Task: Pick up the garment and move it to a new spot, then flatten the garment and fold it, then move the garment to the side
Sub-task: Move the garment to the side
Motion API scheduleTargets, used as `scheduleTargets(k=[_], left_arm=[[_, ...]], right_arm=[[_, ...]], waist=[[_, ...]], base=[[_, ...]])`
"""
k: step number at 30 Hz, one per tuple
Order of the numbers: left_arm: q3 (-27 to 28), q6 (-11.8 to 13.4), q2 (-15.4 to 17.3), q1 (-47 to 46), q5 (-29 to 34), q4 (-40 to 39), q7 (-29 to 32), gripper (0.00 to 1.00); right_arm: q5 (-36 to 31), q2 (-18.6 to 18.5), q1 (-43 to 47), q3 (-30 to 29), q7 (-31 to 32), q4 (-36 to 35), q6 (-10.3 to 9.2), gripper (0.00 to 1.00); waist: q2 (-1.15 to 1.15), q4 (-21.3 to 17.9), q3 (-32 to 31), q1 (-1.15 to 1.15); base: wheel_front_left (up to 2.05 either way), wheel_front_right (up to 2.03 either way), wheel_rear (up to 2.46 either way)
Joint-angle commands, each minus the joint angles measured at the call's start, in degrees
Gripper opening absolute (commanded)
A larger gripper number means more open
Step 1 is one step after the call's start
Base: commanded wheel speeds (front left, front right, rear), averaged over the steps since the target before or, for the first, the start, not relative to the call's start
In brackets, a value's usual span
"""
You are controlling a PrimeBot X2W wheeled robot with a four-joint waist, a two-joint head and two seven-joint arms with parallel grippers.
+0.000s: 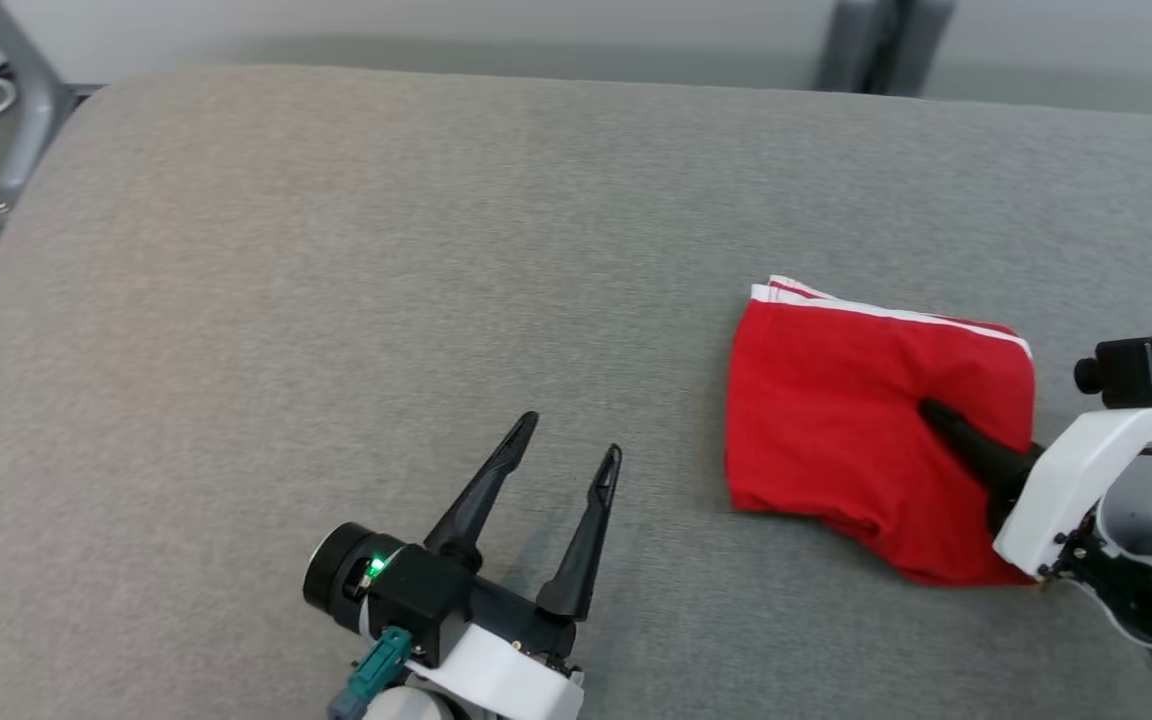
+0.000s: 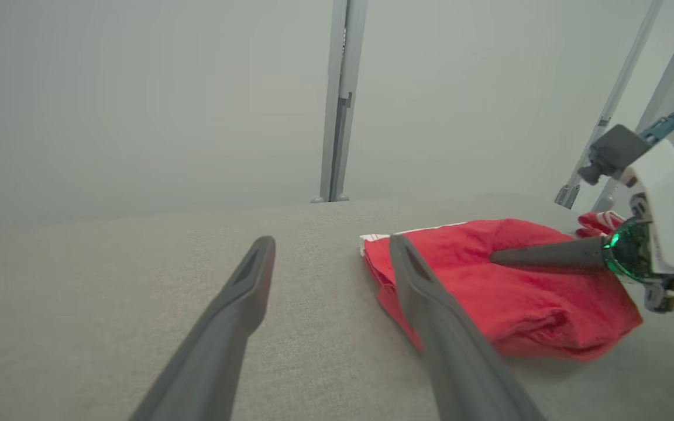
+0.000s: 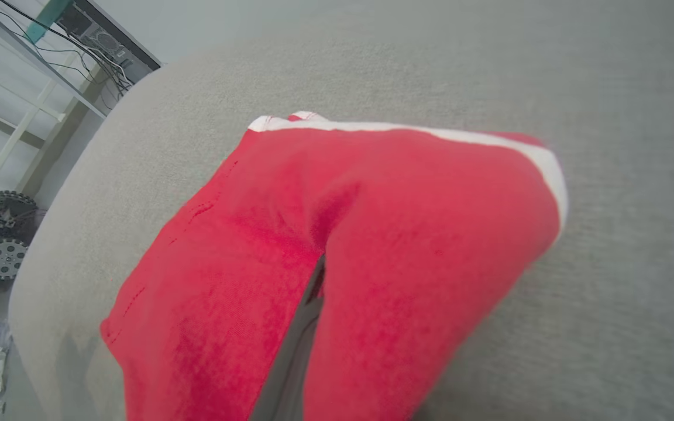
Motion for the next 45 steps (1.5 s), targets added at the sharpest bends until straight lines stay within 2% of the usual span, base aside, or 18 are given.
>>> scheduleTargets(k=[1, 11, 16, 20, 21, 27, 35, 40, 45], left_arm=[[-0.41, -0.51, 0.20, -1.56, 0.79, 0.28, -0.20, 1.00], [-3.37, -2.88, 0.21, -8.54, 4.29, 2.05, -0.19, 1.00], [-5.05, -3.78, 0.22, -13.08, 5.27, 2.63, -0.19, 1.00], [-6.87, -4.75, 0.25, -16.73, 5.78, 3.37, -0.19, 1.00], [-6.87, -4.75, 0.25, -16.73, 5.78, 3.37, -0.19, 1.00], [-10.16, -5.71, 0.24, -20.28, 5.66, 4.60, -0.20, 1.00], [-13.76, -5.44, 0.30, -22.37, 4.35, 4.54, -0.18, 1.00], [-14.89, -4.53, 0.44, -23.49, 3.52, 4.19, -0.06, 1.00], [-15.76, -3.90, 0.66, -24.14, 2.64, 3.90, -0.04, 1.00]], right_arm=[[-0.63, -2.13, -1.02, 0.81, 0.17, -1.25, 0.02, 0.00], [-3.72, -16.10, -6.34, 4.84, -0.03, -10.02, 0.01, 0.00], [-2.08, -22.28, -8.33, 3.63, -1.72, -14.03, 0.01, 0.00], [-0.61, -26.74, -9.06, 1.36, -4.33, -15.65, 0.01, 0.00], [-0.61, -26.74, -9.06, 1.36, -4.33, -15.65, 0.01, 0.00], [-2.01, -34.97, -7.28, -1.01, -7.42, -14.19, 0.01, 0.00], [-5.20, -43.79, -3.56, -0.85, -11.21, -5.41, 0.00, 0.00], [-7.70, -46.05, -2.80, -0.40, -14.40, 0.53, 0.00, 0.00], [-15.50, -48.17, -4.03, 2.09, -17.29, 3.83, 0.00, 0.00]], waist=[[0.00, -3.84, 0.65, 0.00], [0.00, -15.57, 7.83, 0.00], [0.00, -21.01, 12.18, 0.00], [0.00, -23.73, 15.84, 0.00], [0.00, -23.73, 15.84, 0.00], [0.00, -24.55, 19.76, 0.00], [0.00, -20.88, 22.99, 0.00], [0.00, -18.05, 24.84, 0.00], [0.00, -15.57, 26.02, 0.00]], base=[[0.00, 0.00, 0.00], [0.00, 0.00, 0.00], [0.00, 0.00, 0.00], [0.00, 0.00, 0.00], [0.00, 0.00, 0.00], [0.00, 0.00, 0.00], [0.00, 0.00, 0.00], [0.00, 0.00, 0.00], [0.00, 0.00, 0.00]])
